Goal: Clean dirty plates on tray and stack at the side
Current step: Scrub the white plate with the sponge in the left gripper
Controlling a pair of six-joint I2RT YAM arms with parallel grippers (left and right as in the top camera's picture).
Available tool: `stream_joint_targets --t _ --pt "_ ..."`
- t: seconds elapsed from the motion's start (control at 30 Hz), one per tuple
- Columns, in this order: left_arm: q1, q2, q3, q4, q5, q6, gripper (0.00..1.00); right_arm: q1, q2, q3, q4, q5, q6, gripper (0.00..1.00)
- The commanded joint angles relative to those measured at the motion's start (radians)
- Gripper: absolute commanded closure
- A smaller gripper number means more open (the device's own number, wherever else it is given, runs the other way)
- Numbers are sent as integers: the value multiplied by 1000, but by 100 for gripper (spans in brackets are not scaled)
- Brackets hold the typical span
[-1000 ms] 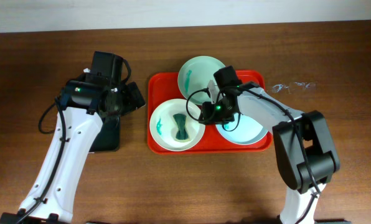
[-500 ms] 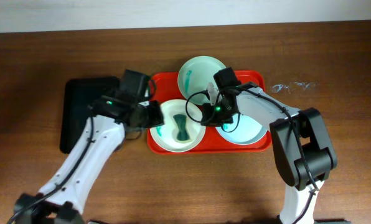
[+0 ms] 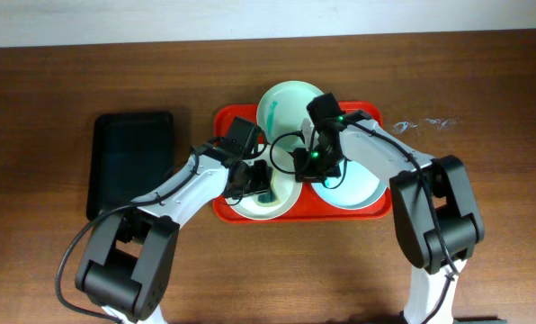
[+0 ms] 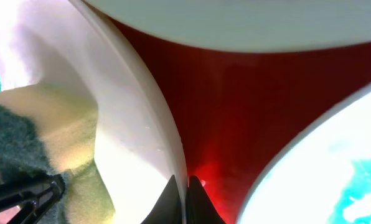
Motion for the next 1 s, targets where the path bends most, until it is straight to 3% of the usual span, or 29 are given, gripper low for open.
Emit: stream_joint_targets --t 0.0,0.13,0.23,0.3,0.47,0.6,0.7,0.87,0.97 --pt "-3 11 -6 16 8 -4 62 37 9 33 -4 42 14 96" --pt "-21 13 -6 29 6 -3 75 47 9 33 3 50 14 96" --pt "-24 13 -6 24 -29 -3 100 47 9 32 3 54 14 96" --pt "-24 13 -6 -4 -125 -3 100 47 9 30 -4 71 14 96" --pt "-24 12 5 -155 -584 -3 100 47 9 30 -13 87 14 96" --pt "-24 12 86 -237 -713 -2 100 47 9 30 -16 87 14 96" --pt "-24 12 156 -243 -631 -2 100 47 9 31 -19 87 14 96" --pt "-24 23 176 -118 -155 -3 100 47 9 31 -18 87 14 96" --pt "-24 75 174 -105 -184 -2 100 47 9 30 -19 87 14 96"
